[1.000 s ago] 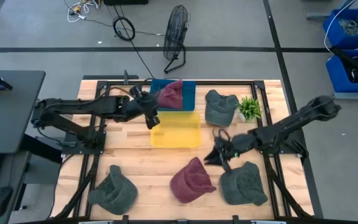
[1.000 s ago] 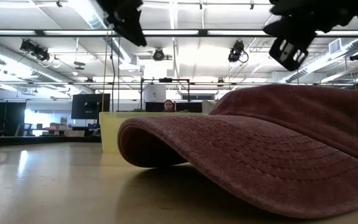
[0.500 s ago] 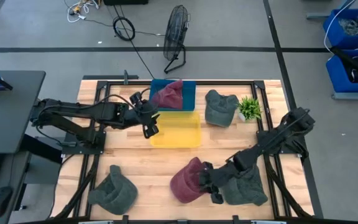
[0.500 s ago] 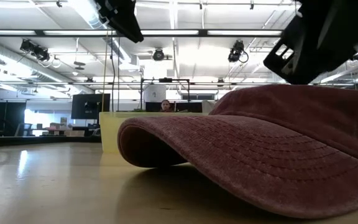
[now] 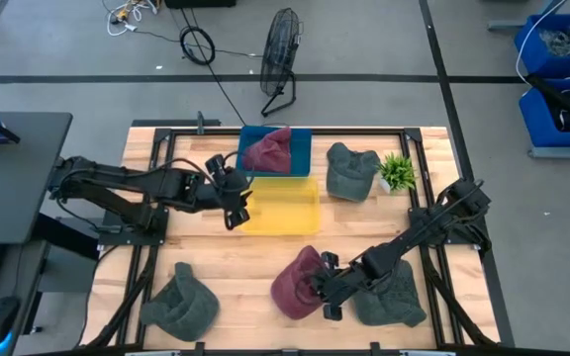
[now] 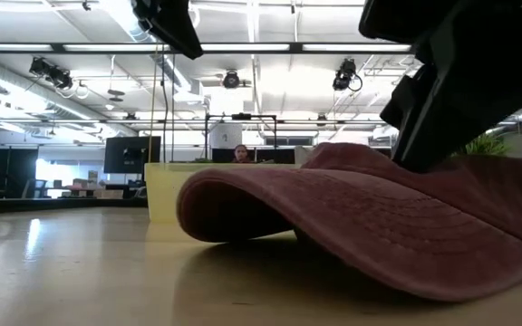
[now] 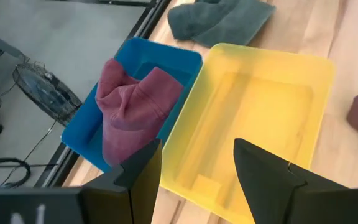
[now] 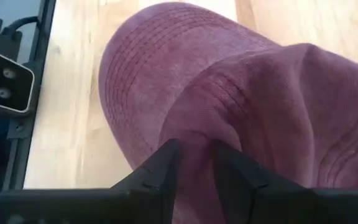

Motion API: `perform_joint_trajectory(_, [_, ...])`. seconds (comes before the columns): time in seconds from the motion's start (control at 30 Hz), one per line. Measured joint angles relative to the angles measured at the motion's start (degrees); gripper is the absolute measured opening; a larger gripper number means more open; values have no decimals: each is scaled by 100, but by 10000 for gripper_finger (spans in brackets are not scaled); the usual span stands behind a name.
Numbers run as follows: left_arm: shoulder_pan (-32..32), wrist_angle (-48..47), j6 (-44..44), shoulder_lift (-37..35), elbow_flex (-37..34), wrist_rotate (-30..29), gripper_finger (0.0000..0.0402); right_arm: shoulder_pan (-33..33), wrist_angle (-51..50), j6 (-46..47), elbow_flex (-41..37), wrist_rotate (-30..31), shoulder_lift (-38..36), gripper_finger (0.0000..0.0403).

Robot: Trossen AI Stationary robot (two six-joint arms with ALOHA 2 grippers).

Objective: Pick & Place hat
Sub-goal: Put the red cap into the blue bin

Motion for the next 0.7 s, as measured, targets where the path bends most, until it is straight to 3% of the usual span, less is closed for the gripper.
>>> perform_joint_trajectory(0.33, [-71,34,0,0,0,0,204,20,36,-451,0,540,-319,107])
perform_joint_trajectory(0.7, [-71,36,0,2,0,2,204,-51,86,-9,-2,74,13,152])
